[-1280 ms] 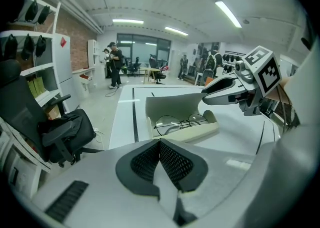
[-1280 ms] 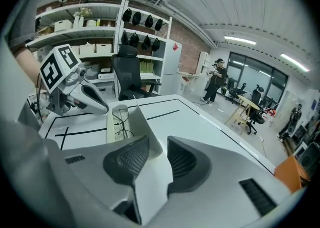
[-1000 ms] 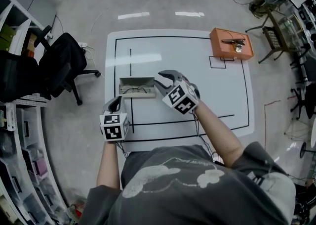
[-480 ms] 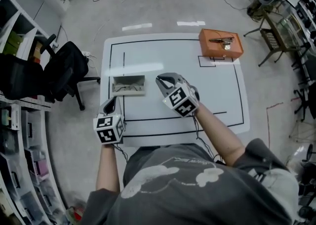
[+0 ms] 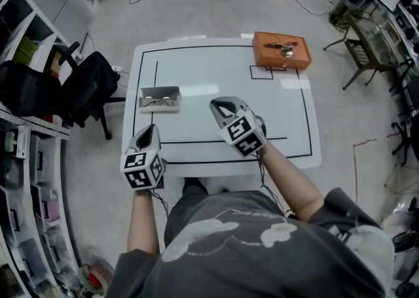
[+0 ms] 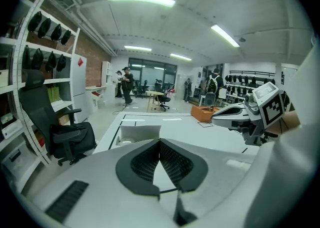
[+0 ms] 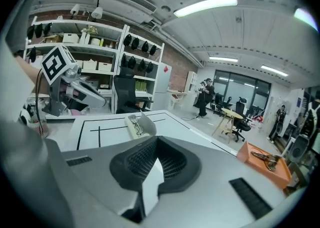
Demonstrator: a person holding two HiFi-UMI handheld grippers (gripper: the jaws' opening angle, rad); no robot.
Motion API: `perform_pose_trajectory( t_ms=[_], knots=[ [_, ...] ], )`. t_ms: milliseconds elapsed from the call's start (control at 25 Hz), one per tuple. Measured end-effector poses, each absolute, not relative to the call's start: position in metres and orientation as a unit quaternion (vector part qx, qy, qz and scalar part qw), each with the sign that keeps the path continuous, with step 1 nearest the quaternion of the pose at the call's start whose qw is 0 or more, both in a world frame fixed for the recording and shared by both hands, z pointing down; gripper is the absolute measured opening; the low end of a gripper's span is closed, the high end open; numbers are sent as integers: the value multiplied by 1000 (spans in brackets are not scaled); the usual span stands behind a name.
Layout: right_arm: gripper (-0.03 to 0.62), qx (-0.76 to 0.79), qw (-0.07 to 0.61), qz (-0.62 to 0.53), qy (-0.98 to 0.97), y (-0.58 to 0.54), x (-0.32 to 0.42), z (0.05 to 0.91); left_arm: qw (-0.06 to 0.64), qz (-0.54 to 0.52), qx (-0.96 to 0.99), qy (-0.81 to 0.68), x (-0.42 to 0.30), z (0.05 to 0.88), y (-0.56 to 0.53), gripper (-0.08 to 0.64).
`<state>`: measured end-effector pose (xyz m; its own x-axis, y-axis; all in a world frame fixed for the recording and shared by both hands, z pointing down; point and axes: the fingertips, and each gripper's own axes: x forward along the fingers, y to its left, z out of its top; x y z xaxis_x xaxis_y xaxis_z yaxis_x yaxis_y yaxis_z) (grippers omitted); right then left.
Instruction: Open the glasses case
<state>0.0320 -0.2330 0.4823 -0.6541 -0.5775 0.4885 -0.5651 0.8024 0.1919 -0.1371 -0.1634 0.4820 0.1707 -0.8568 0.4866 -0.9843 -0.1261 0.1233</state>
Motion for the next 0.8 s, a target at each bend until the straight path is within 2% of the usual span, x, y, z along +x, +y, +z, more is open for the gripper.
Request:
perform_pose_trajectory(
  t_ms=[320, 800],
  knots=[
    [-2, 315, 244, -5, -917, -179, 77, 473, 218, 128, 721, -645, -101, 474, -103, 3],
    [-2, 320, 227, 20, -919, -126, 101, 485, 243, 135, 718, -638, -73, 488, -51, 3]
  ],
)
